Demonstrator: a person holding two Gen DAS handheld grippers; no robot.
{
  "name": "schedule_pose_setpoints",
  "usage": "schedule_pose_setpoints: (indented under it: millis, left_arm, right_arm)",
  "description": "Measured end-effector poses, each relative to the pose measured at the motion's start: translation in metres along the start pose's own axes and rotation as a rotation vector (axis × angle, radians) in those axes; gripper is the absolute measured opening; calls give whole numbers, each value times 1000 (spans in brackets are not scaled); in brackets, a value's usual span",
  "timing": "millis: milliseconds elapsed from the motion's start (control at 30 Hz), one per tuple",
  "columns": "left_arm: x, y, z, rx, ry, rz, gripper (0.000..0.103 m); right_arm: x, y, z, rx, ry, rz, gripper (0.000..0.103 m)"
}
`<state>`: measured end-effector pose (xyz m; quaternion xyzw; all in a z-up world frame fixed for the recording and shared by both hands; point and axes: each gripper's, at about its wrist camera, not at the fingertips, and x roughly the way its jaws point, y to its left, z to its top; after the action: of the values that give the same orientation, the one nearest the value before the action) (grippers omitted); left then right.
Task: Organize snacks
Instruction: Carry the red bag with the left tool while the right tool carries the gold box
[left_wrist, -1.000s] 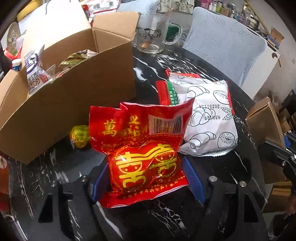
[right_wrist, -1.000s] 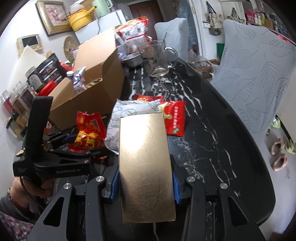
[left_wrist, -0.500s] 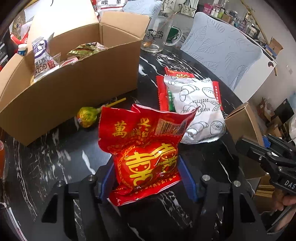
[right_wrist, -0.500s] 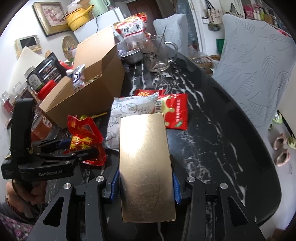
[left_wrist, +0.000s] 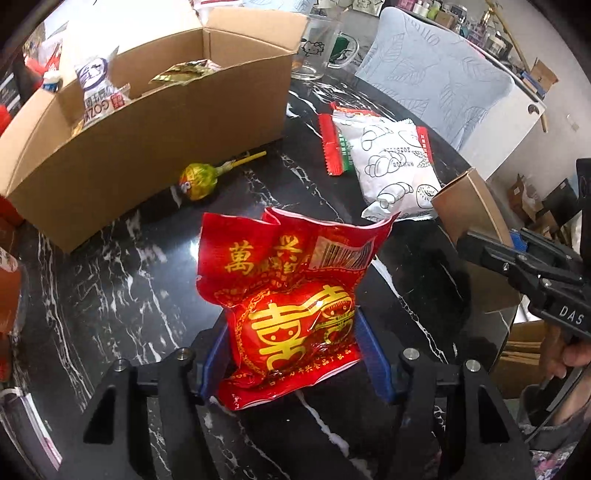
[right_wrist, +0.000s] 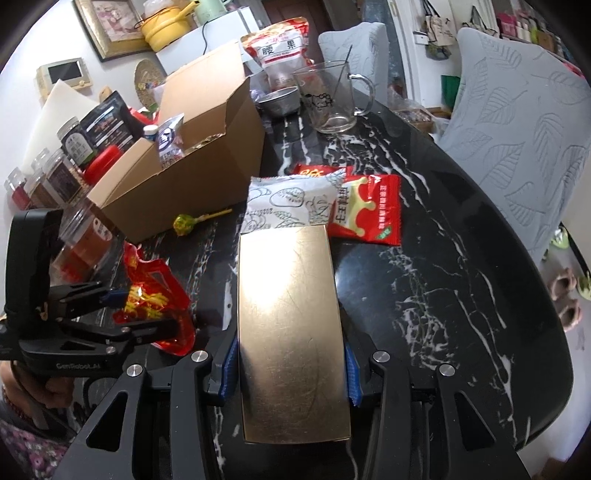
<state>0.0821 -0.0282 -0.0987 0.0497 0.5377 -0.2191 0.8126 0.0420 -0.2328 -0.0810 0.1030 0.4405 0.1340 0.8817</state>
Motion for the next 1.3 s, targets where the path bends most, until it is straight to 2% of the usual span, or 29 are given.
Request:
schedule_pose_setpoints:
  millis: [133,367,567,867,1300]
  left_arm:
    - [1,4,-1,-34,-18,-22,64]
    - [8,-11,-2,25,-80,54,69]
    - [5,-6,-2,10,-89,40,65]
    - [-9,10,-5,-27,-94,19,62]
    - [-62,38,-4,-88,-216,84,62]
  right_arm:
    - [5,7,0,-14,14,9,44]
    - [13,17,0,-40,38,11,44]
    - [15,20,0,-27,30,20,43]
    - [20,35,-3,-35,39,88,43]
    - [30,80,19,-130,26,188,43]
